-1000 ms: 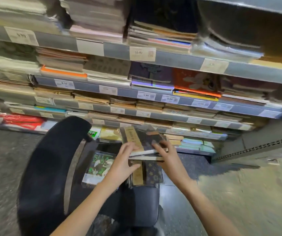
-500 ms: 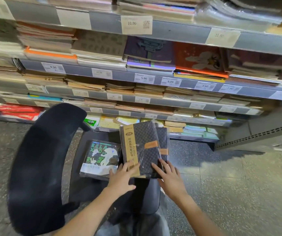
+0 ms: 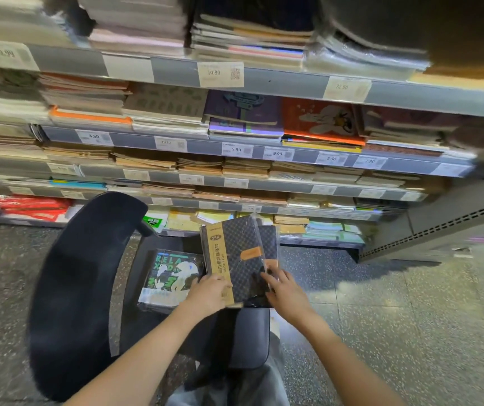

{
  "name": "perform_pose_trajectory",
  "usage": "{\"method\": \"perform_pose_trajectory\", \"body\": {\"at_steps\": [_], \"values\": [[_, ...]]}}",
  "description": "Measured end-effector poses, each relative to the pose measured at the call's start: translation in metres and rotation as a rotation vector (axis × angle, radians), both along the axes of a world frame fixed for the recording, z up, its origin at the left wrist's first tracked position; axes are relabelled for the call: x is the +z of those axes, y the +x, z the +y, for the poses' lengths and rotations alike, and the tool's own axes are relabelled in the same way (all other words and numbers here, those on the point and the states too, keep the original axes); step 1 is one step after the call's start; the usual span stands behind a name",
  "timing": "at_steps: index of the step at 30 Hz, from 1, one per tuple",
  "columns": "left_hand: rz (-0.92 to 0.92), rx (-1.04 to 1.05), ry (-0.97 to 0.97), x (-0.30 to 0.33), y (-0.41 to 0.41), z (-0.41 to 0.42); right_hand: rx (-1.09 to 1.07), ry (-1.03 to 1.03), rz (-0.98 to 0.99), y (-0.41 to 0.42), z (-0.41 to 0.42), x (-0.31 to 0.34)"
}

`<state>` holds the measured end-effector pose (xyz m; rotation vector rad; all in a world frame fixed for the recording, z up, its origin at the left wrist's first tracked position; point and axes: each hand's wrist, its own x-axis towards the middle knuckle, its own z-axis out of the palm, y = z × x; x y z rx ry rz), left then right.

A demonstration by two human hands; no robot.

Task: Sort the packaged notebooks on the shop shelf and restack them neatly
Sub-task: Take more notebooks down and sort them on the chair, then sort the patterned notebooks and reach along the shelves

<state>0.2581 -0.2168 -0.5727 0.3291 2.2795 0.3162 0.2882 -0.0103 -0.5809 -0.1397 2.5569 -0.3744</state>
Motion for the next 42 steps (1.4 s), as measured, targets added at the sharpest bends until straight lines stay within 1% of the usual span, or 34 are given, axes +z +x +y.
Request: {"method": "perform_pose_trajectory", "body": {"at_steps": [4, 9, 13, 17, 25, 29, 32, 35, 39, 42], "values": [[-0.014, -0.004, 0.003, 0.032, -0.022, 0.007, -0.077, -0.062, -0.009, -0.019, -0.001, 0.031], [0.008, -0.034, 0.036, 0.077, -0.047, 0.012, -0.121, -0.145, -0.028, -0.048, -0.004, 0.083], [0.042, -0.022, 0.117, 0.118, -0.07, 0.014, -0.084, -0.148, -0.032, -0.069, -0.004, 0.126], [0.097, 0.008, 0.187, 0.166, -0.097, 0.012, -0.044, -0.107, 0.018, -0.095, -0.003, 0.174], [0.279, 0.013, 0.203, 0.265, -0.159, 0.013, 0.041, -0.108, 0.241, -0.151, -0.007, 0.283], [0.39, 0.025, 0.228, 0.322, -0.18, 0.005, 0.145, -0.099, 0.343, -0.18, -0.014, 0.343], [0.468, 0.058, 0.204, 0.372, -0.197, -0.002, 0.228, -0.09, 0.432, -0.203, -0.019, 0.394], [0.602, 0.07, 0.201, 0.431, -0.212, -0.011, 0.289, -0.137, 0.536, -0.224, -0.023, 0.449], [0.804, 0.149, 0.286, 0.507, -0.215, -0.024, 0.361, -0.193, 0.73, -0.245, -0.027, 0.516], [0.969, 0.214, 0.365, 0.55, -0.215, -0.029, 0.407, -0.268, 0.869, -0.264, -0.029, 0.558]]}}
